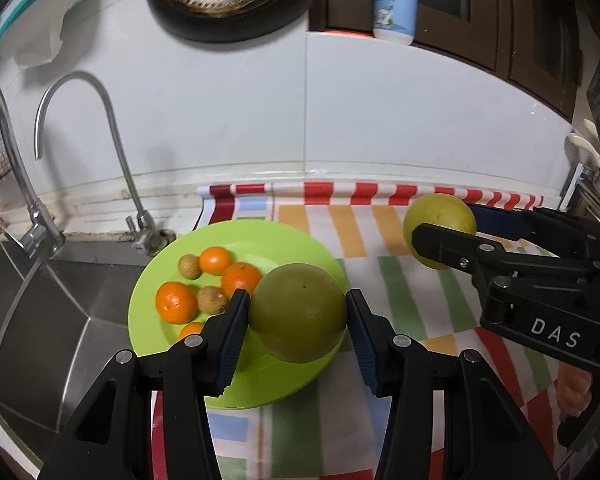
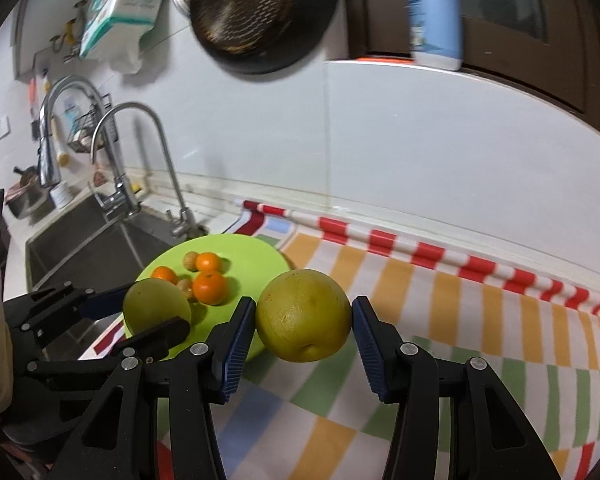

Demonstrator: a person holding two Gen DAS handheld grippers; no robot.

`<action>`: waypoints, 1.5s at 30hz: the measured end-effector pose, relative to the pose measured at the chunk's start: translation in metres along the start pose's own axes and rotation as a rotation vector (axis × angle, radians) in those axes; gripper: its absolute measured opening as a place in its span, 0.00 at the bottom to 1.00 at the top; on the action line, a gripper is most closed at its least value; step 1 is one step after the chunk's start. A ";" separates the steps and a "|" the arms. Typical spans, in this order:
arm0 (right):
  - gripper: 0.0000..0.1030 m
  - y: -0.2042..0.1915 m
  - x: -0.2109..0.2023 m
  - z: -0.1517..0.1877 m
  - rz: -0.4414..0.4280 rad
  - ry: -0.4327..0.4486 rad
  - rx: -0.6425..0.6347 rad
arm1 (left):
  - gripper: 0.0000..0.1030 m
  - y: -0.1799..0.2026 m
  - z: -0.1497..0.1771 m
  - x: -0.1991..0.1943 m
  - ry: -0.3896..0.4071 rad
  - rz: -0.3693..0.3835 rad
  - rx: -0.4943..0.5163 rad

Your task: Organize fruits

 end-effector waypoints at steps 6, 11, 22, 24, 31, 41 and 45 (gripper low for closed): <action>0.49 -0.017 0.028 0.000 -0.067 -0.032 -0.054 | 0.47 -0.012 0.006 0.013 -0.012 0.005 -0.008; 0.49 -0.023 0.051 0.001 -0.102 -0.060 -0.089 | 0.47 -0.017 0.013 0.026 -0.033 0.000 -0.013; 0.49 -0.025 0.087 0.001 -0.164 -0.113 -0.105 | 0.47 -0.025 0.015 0.043 -0.064 -0.015 -0.025; 0.49 -0.025 0.090 0.001 -0.176 -0.125 -0.099 | 0.50 -0.025 0.015 0.040 -0.049 -0.020 -0.023; 0.52 -0.022 0.070 -0.004 -0.138 -0.057 -0.102 | 0.53 -0.024 0.010 0.026 0.000 -0.068 -0.014; 0.62 0.001 0.012 0.012 0.009 -0.003 -0.030 | 0.64 -0.007 0.013 -0.007 0.042 -0.059 -0.019; 0.62 0.010 -0.011 0.022 0.034 -0.003 0.006 | 0.71 0.007 0.014 -0.026 0.076 -0.047 0.001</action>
Point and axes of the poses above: each gripper's, at about its wrist camera, not at the fingertips, and x roughly the way its jaws point, y to its right, z to its underside, the point moved 1 cm from there along x, roughly the way its jaws point, and after that the axes turned 3 degrees about x, right-handed, at the moved point
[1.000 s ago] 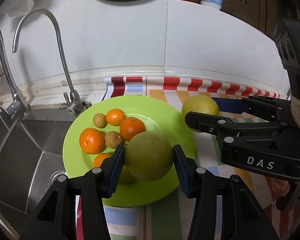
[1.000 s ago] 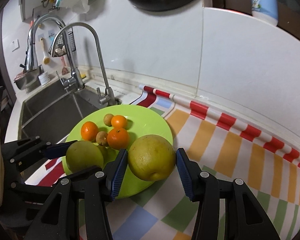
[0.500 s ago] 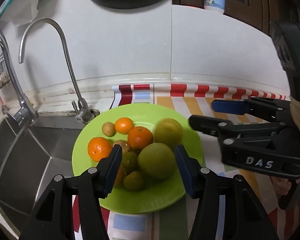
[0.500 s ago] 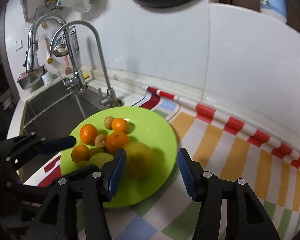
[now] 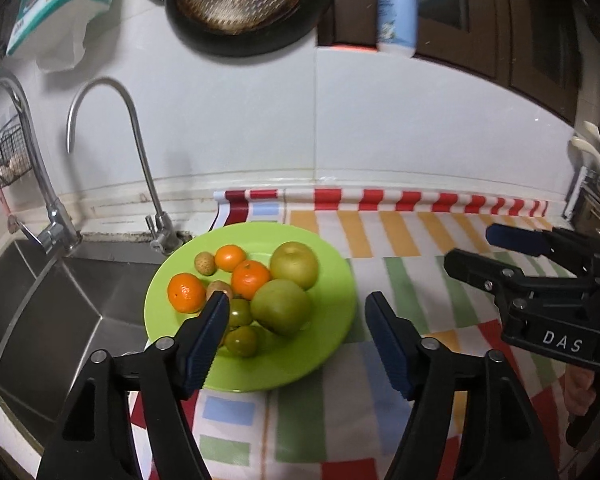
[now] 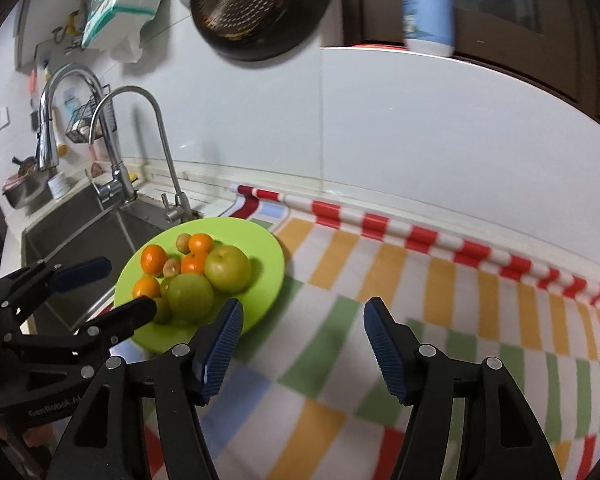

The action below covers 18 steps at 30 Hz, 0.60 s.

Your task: Organize fruits

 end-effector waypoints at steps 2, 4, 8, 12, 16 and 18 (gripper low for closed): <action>0.67 0.005 -0.016 0.007 0.033 0.010 0.018 | 0.74 0.006 0.000 -0.011 0.021 -0.003 0.006; 0.70 0.009 -0.032 0.013 0.064 0.027 0.036 | 0.77 0.011 0.000 -0.019 0.035 -0.001 0.007; 0.74 0.013 -0.061 0.026 0.110 0.049 0.059 | 0.80 0.022 0.003 -0.039 0.058 0.014 0.009; 0.76 0.016 -0.089 0.039 0.149 0.069 0.071 | 0.85 0.034 0.009 -0.060 0.077 0.026 0.024; 0.78 0.019 -0.116 0.052 0.181 0.077 0.086 | 0.89 0.042 0.017 -0.082 0.101 0.035 0.026; 0.82 0.020 -0.130 0.059 0.201 0.086 0.091 | 0.93 0.047 0.021 -0.092 0.111 0.030 0.033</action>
Point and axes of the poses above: each gripper's, at about its wrist camera, not at the fingertips, and x roughly the way its jaws point, y to its right, z to its underside, the point moved 1 cm from there along x, roughly the way its jaws point, and after that the axes turned 3 degrees about x, right-handed, at the moved point
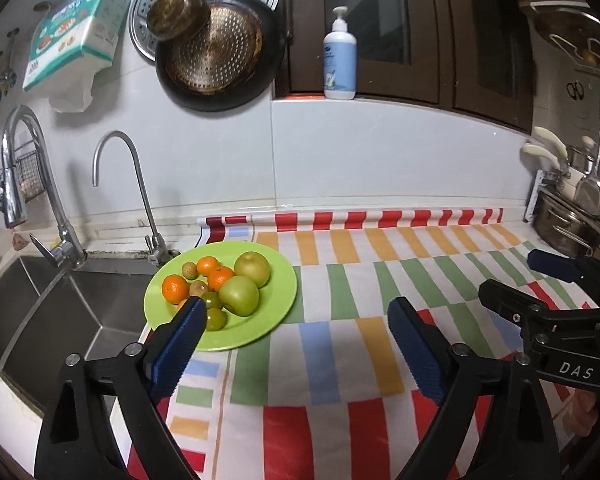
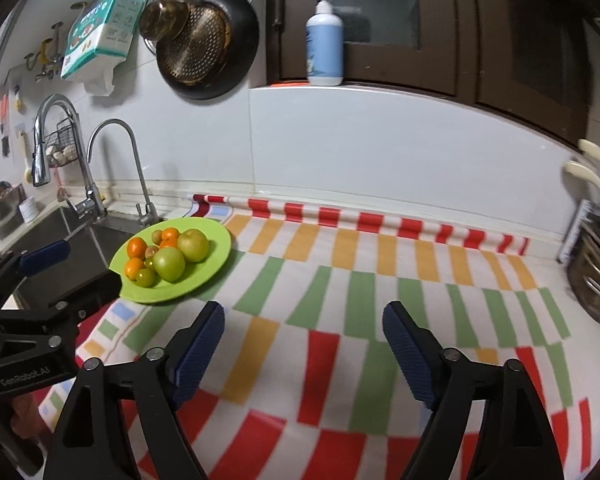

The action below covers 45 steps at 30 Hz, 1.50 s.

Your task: Organize fruits

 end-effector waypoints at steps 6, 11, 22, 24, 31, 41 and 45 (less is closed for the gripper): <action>0.83 0.008 -0.032 0.015 0.021 0.011 0.018 | 0.97 0.014 0.006 -0.026 0.018 -0.004 0.008; 0.88 0.014 -0.050 0.026 0.029 0.016 0.046 | 1.00 0.023 0.010 -0.045 0.026 -0.007 0.017; 0.88 0.026 -0.078 0.041 0.048 0.028 0.065 | 1.00 0.036 0.017 -0.072 0.030 -0.027 0.025; 0.88 0.026 -0.083 0.042 0.045 0.035 0.059 | 1.00 0.037 0.018 -0.076 0.029 -0.034 0.022; 0.88 0.027 -0.095 0.046 0.029 0.047 0.056 | 1.00 0.039 0.022 -0.089 0.037 -0.049 0.015; 0.88 0.031 -0.108 0.048 0.010 0.066 0.059 | 1.00 0.046 0.023 -0.104 0.059 -0.045 0.020; 0.88 0.031 -0.111 0.048 0.009 0.072 0.059 | 1.00 0.047 0.023 -0.107 0.059 -0.037 0.015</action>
Point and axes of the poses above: each gripper's, at about its wrist camera, not at the fingertips, and x roughly the way its jaws point, y to its right, z to its underside, the point moved 1 cm from there along x, roughly the way its jaws point, and after that the axes turned 3 degrees about x, right-handed, at the moved point
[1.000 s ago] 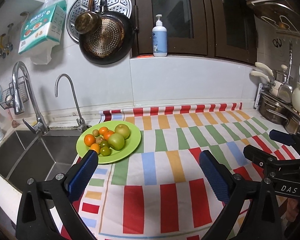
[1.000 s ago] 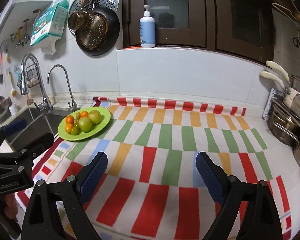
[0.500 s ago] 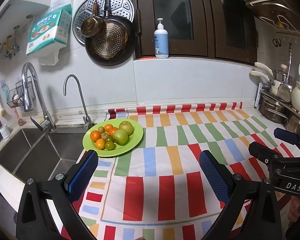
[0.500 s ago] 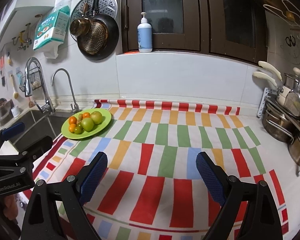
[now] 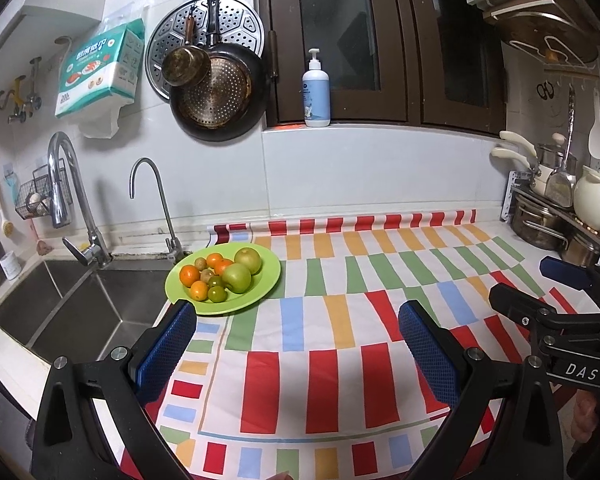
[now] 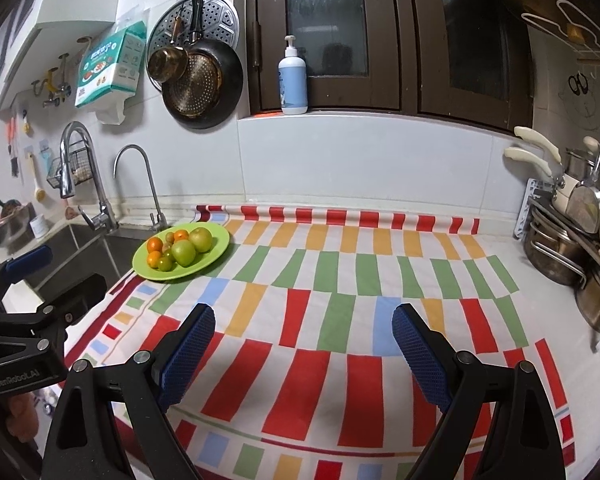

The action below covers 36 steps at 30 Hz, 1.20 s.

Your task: Organize fruits

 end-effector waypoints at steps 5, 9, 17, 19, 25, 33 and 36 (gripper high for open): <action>0.88 0.000 -0.002 0.000 -0.004 0.007 -0.001 | 1.00 0.000 0.000 -0.003 0.003 -0.001 -0.003; 0.88 -0.001 -0.003 -0.001 -0.005 0.010 -0.004 | 1.00 0.000 0.000 -0.004 0.005 -0.001 -0.002; 0.88 -0.001 -0.004 0.000 -0.006 0.014 -0.003 | 1.00 0.000 0.000 -0.005 0.007 -0.003 -0.001; 0.88 0.000 -0.005 0.000 -0.006 0.014 -0.003 | 1.00 0.000 0.000 -0.005 0.008 -0.003 -0.002; 0.88 0.001 -0.005 0.000 -0.008 0.011 -0.006 | 1.00 -0.002 0.000 -0.006 0.008 -0.007 -0.004; 0.88 -0.001 -0.004 0.000 -0.006 0.003 -0.005 | 1.00 -0.005 0.001 -0.004 0.001 -0.018 -0.012; 0.88 -0.001 -0.002 0.000 -0.007 0.001 -0.006 | 1.00 -0.006 0.001 -0.002 -0.003 -0.019 -0.013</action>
Point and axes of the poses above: each gripper's, at about its wrist camera, not at the fingertips, and x roughly the way its jaws point, y to its right, z to its underside, the point moved 1 cm from there along x, roughly the way its jaws point, and after that the axes turned 3 degrees about x, right-handed, at the moved point
